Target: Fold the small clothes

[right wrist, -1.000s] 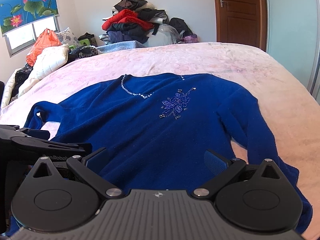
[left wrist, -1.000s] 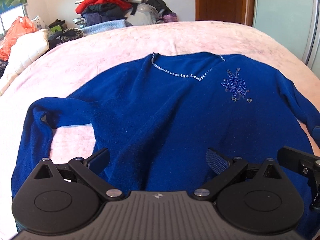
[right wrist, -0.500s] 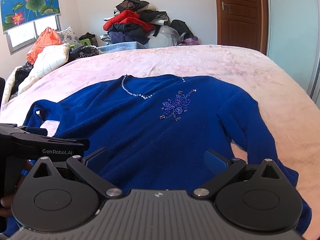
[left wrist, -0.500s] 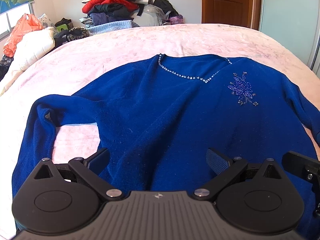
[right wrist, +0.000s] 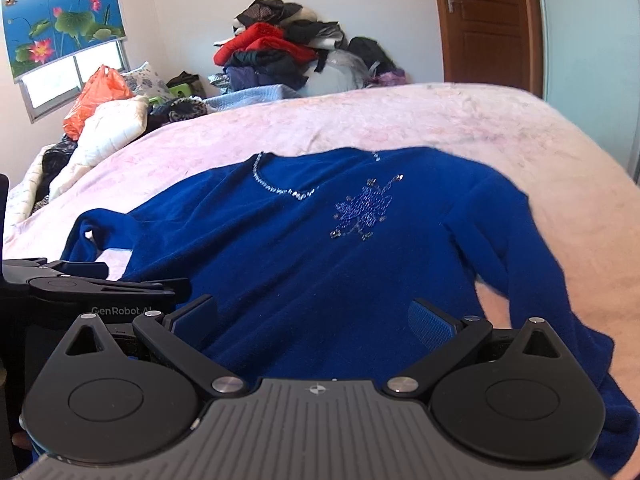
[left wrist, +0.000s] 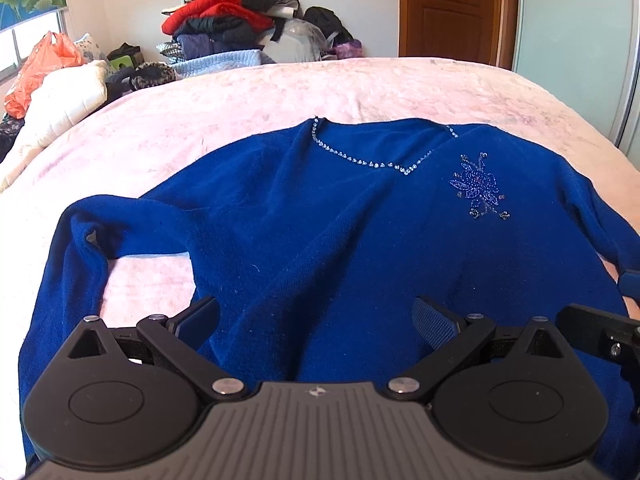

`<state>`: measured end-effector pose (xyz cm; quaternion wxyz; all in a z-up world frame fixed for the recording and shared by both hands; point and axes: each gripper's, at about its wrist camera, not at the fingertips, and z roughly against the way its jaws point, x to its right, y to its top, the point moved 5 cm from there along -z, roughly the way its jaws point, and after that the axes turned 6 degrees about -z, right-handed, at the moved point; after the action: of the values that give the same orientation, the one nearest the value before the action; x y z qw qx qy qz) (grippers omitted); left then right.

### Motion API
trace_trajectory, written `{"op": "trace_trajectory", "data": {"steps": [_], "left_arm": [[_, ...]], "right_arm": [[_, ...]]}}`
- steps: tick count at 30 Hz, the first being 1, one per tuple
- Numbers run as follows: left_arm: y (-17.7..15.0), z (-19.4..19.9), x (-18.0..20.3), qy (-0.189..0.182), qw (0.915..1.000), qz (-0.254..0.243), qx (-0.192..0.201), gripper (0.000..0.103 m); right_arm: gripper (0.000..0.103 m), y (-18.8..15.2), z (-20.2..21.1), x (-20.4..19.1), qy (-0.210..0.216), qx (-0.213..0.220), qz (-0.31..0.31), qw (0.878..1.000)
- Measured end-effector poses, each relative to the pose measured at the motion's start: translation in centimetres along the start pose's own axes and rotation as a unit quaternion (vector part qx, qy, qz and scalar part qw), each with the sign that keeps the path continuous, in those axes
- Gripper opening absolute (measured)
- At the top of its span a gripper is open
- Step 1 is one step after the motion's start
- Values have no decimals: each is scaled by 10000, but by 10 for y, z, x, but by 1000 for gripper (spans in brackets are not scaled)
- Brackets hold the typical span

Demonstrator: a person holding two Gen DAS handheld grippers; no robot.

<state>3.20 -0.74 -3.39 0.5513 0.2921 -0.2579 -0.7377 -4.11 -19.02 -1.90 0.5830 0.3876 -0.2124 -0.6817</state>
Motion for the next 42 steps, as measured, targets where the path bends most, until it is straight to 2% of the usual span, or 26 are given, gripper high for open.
{"op": "trace_trajectory", "data": {"steps": [3, 15, 22, 24, 28, 31, 33, 34, 35, 38, 42], "left_arm": [[0, 0, -1, 74, 10000, 29, -8, 103], [-4, -6, 0, 135, 9993, -31, -348, 103], [-5, -7, 2, 245, 9990, -56, -378, 103], [-4, -5, 4, 228, 9992, -90, -304, 103], [-2, 1, 11, 72, 9998, -174, -105, 103], [-2, 0, 21, -125, 9993, -311, -192, 103], [-1, -2, 28, -233, 9985, -393, -286, 103], [-1, -2, 30, -292, 9984, -392, -282, 103], [0, -1, 32, -357, 9984, -353, -248, 103], [4, 3, 37, -530, 9980, -285, -193, 103], [4, 1, 41, -502, 9978, -368, -226, 103]], "right_arm": [[103, 1, -2, 11, -79, -124, -363, 9992], [97, -7, 1, -1, -59, 42, 299, 9995], [100, -10, 9, -8, 446, 167, 641, 9968], [99, -12, 13, -9, 446, 158, 714, 9963], [96, -17, 33, -7, 193, 490, 1178, 9916], [94, -19, 46, 6, -209, 589, 1404, 9881], [83, -20, 53, 20, -456, 571, 1338, 9883], [72, -19, 55, 28, -540, 535, 1298, 9886], [67, -20, 59, 36, -590, 513, 1273, 9888], [67, -25, 70, 53, -698, 460, 1368, 9871], [68, -28, 85, 80, -959, 318, 1571, 9824]]}}
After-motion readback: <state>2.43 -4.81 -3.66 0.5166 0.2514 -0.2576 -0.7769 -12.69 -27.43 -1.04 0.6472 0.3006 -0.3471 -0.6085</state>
